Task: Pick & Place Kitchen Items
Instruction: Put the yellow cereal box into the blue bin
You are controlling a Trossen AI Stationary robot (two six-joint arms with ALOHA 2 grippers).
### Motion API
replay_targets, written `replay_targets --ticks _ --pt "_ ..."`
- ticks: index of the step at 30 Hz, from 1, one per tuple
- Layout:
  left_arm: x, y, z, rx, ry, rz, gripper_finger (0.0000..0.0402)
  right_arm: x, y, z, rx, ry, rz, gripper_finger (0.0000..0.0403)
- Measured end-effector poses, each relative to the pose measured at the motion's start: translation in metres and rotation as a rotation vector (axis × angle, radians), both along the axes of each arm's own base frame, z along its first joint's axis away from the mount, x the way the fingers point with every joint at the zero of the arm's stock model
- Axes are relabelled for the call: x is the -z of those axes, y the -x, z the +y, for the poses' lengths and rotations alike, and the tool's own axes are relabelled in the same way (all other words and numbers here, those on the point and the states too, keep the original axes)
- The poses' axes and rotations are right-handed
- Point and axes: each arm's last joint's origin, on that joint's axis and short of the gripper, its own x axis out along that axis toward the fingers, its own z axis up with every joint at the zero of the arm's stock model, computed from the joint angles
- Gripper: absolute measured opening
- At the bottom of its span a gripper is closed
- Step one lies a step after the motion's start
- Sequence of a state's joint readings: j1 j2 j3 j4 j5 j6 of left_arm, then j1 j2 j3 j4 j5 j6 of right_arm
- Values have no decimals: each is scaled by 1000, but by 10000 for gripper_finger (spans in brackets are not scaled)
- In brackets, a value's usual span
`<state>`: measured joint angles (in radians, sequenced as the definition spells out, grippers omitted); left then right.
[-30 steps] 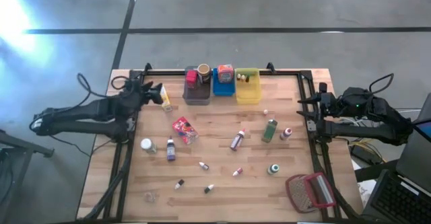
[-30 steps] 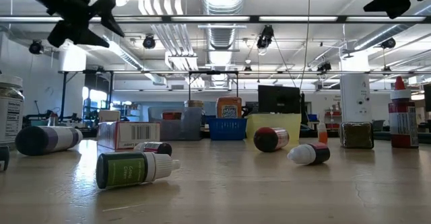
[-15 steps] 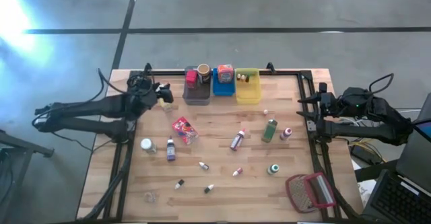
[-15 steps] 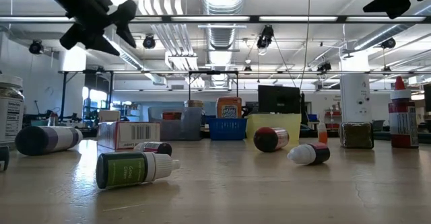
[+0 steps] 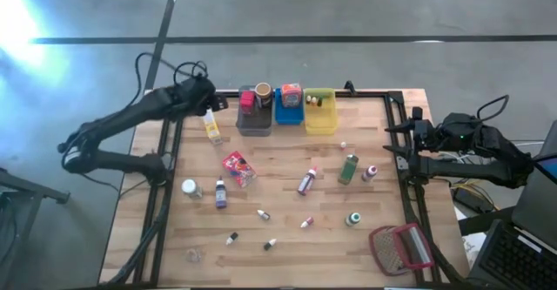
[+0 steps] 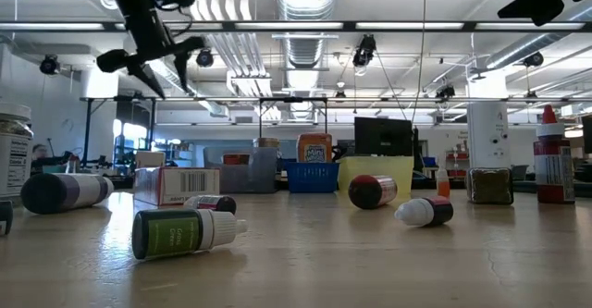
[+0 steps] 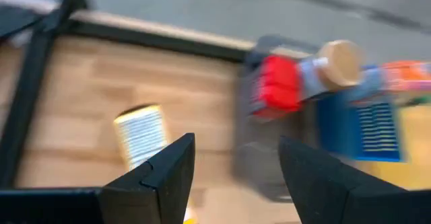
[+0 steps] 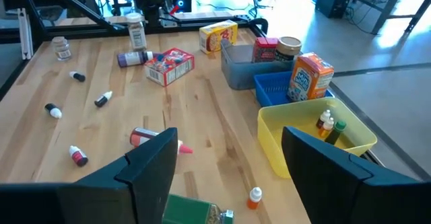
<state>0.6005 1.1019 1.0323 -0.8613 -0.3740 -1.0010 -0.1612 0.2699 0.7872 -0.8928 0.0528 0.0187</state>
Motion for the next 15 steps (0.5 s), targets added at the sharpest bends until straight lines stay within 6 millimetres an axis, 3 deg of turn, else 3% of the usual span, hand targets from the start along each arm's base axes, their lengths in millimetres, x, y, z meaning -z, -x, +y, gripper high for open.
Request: replay_targets --ticks 6,15 --pt "2 -2 18 -102 122 129 218 0 0 0 0 0 0 282" --pt "14 -4 43 -153 184 181 218 0 0 0 0 0 0 313"
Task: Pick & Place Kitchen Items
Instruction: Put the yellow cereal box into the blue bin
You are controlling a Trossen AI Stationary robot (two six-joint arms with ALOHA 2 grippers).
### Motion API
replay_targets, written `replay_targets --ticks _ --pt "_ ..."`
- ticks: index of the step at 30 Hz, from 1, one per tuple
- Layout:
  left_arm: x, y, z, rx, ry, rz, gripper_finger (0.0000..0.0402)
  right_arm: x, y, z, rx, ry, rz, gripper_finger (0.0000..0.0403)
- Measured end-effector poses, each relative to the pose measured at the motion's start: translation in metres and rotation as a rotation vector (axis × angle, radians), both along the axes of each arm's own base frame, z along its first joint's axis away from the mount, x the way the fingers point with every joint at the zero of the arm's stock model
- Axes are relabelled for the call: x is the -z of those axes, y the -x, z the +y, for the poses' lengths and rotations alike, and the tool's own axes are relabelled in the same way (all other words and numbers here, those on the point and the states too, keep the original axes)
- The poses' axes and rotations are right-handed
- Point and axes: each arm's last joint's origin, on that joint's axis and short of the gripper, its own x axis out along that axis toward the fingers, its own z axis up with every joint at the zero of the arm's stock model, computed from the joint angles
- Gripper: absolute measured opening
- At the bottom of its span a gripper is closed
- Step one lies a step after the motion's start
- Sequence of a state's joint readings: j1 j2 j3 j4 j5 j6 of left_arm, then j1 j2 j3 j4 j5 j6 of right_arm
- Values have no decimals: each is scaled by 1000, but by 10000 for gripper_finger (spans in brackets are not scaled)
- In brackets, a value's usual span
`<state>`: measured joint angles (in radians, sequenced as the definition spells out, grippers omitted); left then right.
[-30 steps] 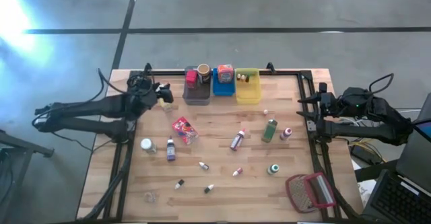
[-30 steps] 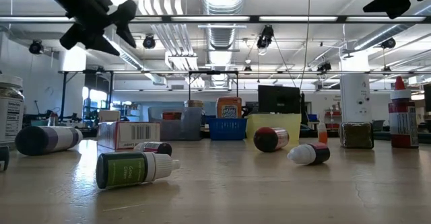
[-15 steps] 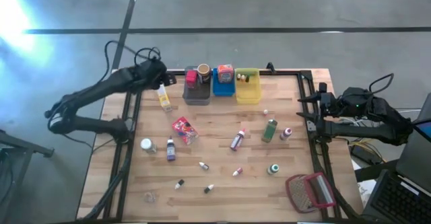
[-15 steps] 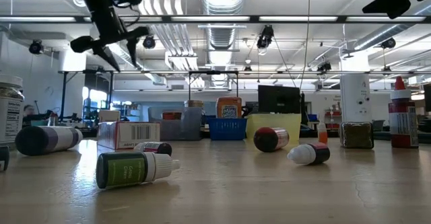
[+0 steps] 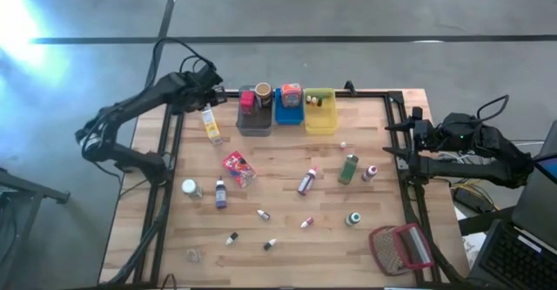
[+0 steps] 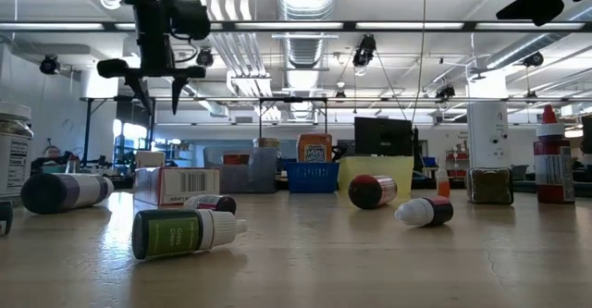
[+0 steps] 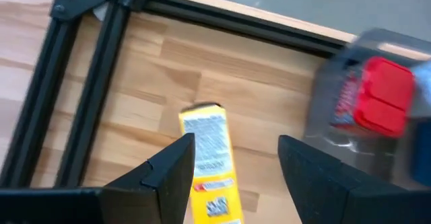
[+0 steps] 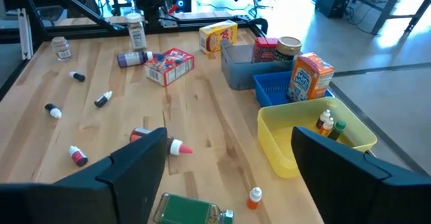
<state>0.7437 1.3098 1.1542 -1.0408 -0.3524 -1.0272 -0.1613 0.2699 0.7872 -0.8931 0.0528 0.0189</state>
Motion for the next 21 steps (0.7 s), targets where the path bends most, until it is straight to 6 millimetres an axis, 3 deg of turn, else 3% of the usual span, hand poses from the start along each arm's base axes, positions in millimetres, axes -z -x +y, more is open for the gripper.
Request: replay_targets --ticks 8,17,21 --pt "14 6 14 -25 87 61 223 0 0 0 0 0 0 340" --pt "23 6 25 -18 141 59 292 0 0 0 0 0 0 361" --pt "30 2 29 -23 162 61 302 0 0 0 0 0 0 354"
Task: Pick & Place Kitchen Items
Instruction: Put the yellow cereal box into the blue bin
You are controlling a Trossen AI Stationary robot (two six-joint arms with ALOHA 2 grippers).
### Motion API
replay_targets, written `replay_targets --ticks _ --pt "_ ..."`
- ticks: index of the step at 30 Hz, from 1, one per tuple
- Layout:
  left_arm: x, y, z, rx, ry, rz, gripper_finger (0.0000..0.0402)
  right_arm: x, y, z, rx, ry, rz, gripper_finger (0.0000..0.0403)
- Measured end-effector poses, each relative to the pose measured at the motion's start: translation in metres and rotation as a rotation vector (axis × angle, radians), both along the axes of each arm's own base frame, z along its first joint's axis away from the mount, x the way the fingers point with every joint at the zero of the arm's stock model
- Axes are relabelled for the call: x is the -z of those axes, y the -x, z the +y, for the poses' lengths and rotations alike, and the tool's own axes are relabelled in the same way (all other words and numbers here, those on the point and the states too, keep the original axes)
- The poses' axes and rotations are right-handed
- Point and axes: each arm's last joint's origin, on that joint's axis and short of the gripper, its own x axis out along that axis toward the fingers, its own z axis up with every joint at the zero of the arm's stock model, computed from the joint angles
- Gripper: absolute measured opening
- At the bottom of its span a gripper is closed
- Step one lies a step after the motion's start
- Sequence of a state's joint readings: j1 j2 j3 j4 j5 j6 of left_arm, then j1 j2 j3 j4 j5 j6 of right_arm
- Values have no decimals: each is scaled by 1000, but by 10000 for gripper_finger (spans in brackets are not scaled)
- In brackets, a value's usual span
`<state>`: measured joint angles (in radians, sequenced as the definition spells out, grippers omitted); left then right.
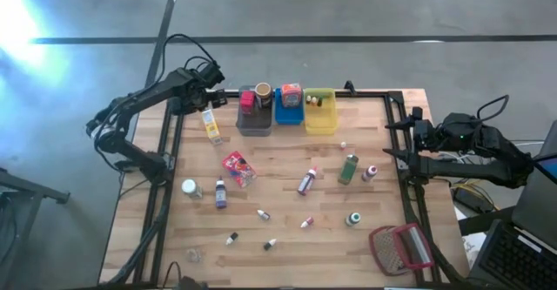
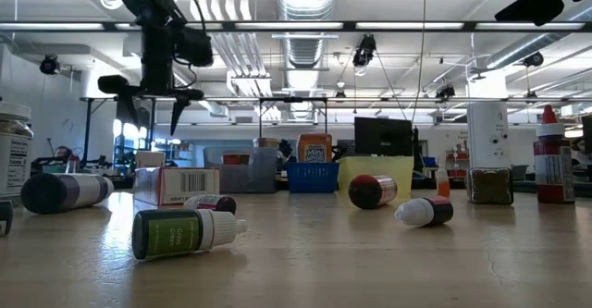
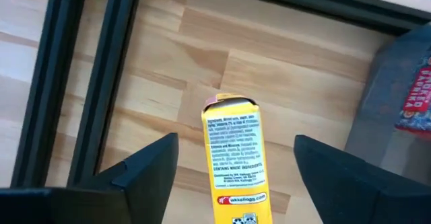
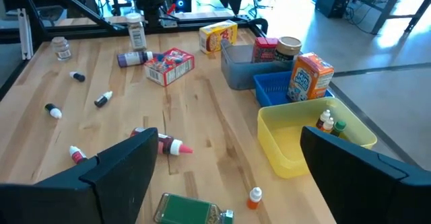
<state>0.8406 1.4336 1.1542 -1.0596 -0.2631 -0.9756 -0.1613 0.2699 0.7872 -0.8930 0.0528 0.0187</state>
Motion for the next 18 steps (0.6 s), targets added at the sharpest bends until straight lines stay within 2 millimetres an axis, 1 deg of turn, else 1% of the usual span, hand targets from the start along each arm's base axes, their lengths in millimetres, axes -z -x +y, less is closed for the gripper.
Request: replay_targets --ticks 3,11,18 --pt "6 -3 5 -6 9 1 300 0 0 0 0 0 0 345" --pt "26 -4 19 -14 113 2 297 0 0 0 0 0 0 318" --pt "31 -2 24 -15 133 17 296 0 0 0 0 0 0 294"
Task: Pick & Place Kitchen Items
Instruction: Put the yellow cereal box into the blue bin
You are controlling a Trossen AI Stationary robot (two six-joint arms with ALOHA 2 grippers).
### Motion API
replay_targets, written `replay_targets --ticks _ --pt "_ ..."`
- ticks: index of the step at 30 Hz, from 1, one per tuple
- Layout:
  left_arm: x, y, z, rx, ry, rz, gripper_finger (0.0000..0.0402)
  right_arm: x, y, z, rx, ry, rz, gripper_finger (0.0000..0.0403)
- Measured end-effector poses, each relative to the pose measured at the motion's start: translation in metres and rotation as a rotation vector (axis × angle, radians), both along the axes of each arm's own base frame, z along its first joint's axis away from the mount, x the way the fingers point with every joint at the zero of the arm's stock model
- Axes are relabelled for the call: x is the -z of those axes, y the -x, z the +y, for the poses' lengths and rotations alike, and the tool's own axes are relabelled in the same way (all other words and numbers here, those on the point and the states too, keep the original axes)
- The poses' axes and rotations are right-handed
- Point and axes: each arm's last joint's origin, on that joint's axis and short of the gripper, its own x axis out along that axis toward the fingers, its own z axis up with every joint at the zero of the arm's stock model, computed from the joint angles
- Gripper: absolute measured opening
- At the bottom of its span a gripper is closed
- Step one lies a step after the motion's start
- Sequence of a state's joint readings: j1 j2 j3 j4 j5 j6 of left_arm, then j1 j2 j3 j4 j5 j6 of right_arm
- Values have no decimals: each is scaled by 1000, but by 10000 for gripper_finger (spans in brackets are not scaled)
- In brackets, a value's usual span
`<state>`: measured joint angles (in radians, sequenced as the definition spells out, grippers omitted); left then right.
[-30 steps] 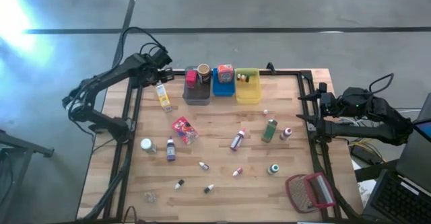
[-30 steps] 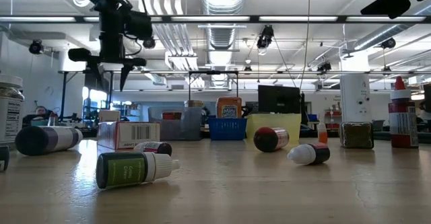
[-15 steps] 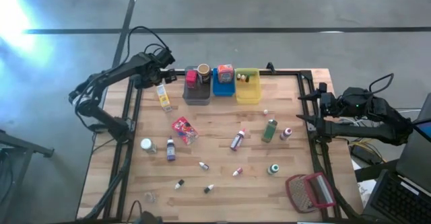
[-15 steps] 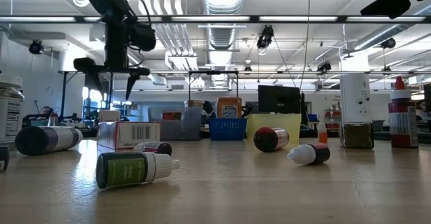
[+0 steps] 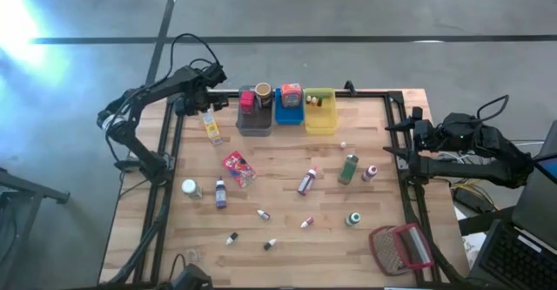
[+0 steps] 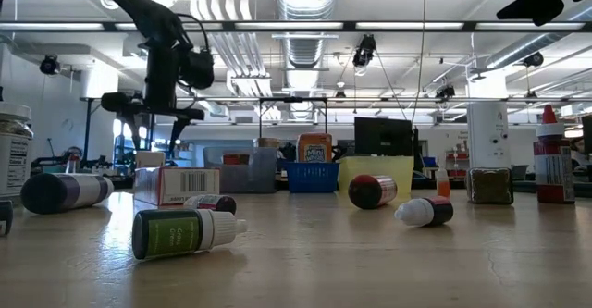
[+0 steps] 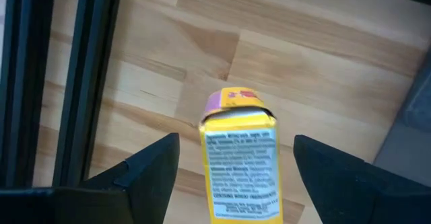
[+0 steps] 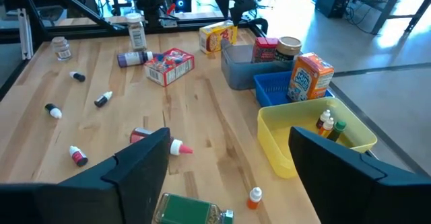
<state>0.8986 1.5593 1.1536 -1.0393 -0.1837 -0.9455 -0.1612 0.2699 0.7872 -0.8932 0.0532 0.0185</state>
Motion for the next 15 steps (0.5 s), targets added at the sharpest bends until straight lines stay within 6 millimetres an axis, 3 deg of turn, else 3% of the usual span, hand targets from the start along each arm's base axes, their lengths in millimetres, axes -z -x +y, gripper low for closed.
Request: replay_targets --ticks 15 --pt "17 5 1 -24 1 -15 296 0 0 0 0 0 0 246"
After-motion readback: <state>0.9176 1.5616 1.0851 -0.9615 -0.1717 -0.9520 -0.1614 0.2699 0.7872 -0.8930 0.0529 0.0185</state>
